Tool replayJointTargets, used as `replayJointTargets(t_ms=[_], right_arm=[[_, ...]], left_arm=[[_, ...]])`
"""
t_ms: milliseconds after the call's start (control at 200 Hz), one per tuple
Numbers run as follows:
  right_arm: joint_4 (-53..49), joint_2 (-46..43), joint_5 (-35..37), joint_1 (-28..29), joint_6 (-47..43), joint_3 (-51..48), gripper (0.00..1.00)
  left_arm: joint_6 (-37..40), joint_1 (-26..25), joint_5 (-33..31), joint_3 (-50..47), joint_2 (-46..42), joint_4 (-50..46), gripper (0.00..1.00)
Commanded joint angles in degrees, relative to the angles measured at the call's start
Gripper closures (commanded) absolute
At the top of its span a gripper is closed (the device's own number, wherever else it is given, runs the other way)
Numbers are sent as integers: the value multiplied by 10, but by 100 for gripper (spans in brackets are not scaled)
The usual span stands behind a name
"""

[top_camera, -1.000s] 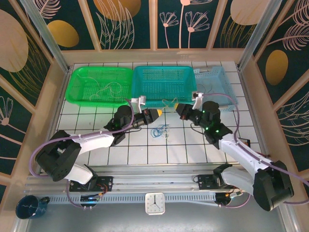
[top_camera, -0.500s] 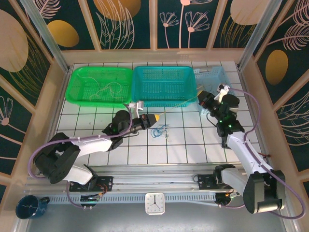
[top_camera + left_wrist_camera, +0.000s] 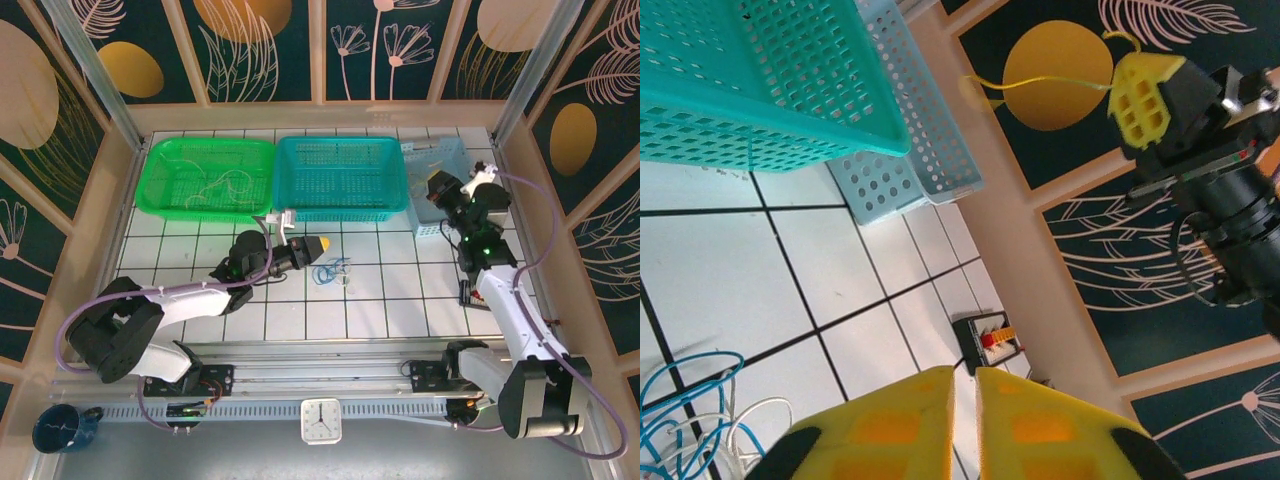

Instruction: Untangle the cables

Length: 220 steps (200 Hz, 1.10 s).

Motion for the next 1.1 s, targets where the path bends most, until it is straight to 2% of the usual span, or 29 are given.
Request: replayJointTargets(t_ms=[0,170,465,761,911,981,1096], right_arm=[[-1,20,33,-13,-34,46,100],[-20,65,77,-32,-72,97,100],[-19,152,133,-69,-92,124,100],[-37,247,159,-93,-124,151,100],[-50,272,123,-101,-142,176,57],[-43,262,96,-99,-148,177,51],[-42,233,66,-98,-142,170,49]], left_arm=[[13,3,-8,-5,-16,5,81],[27,2,-14,0,-27,-17,67],[54,3,-37,2,-61,-66,35],[69,2,-59,1,-83,-101,3],[74,2,-64,2,-85,-112,1],[76,2,-68,1,-87,-117,1],[83,2,-77,1,-87,-125,1]])
